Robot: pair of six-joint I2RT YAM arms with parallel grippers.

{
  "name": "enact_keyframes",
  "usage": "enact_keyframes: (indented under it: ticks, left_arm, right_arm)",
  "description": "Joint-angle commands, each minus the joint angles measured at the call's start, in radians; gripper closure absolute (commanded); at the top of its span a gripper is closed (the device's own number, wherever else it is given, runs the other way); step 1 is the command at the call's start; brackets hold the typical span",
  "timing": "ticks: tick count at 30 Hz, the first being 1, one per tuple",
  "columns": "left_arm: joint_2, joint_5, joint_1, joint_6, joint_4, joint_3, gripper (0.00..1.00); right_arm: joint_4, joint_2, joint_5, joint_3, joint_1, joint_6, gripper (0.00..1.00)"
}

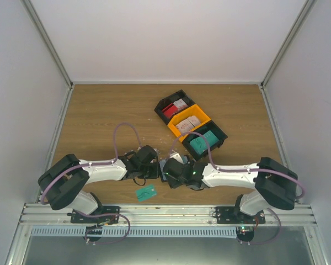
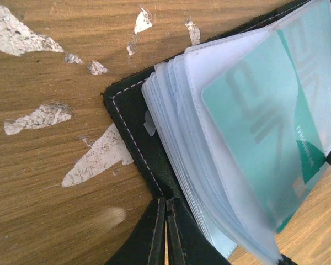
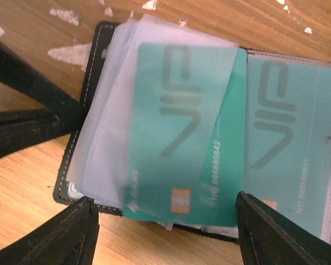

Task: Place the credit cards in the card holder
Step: Insert the credit card into the card holder.

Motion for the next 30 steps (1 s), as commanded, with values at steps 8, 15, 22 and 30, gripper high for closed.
enact_keyframes:
  ticks: [8,15,22,30]
  left_arm:
    - [-0.016,0.009,-0.007,0.004,0.013,-0.024,0.94]
    - [-0.052,0.003,-0.007,0.003,-0.003,-0.022,0.92]
    - [-0.134,-0.056,-0.007,-0.015,-0.044,-0.025,0.94]
    - [-0.171,0.07,-0.008,-0.002,0.097,-0.048,0.9]
  right_arm:
    - [0.107,-0.034,-0.095,-0.043,-0.049,0.042,0.29]
    - [0.101,-0.132,-0.077,-0.091,-0.092,0.097,0.28]
    - [0.075,-0.13,-0.078,-0.116,-0.174,0.145,0.45]
    - [0.087,-0.129,-0.117,-0.146,-0.212,0.166,0.5]
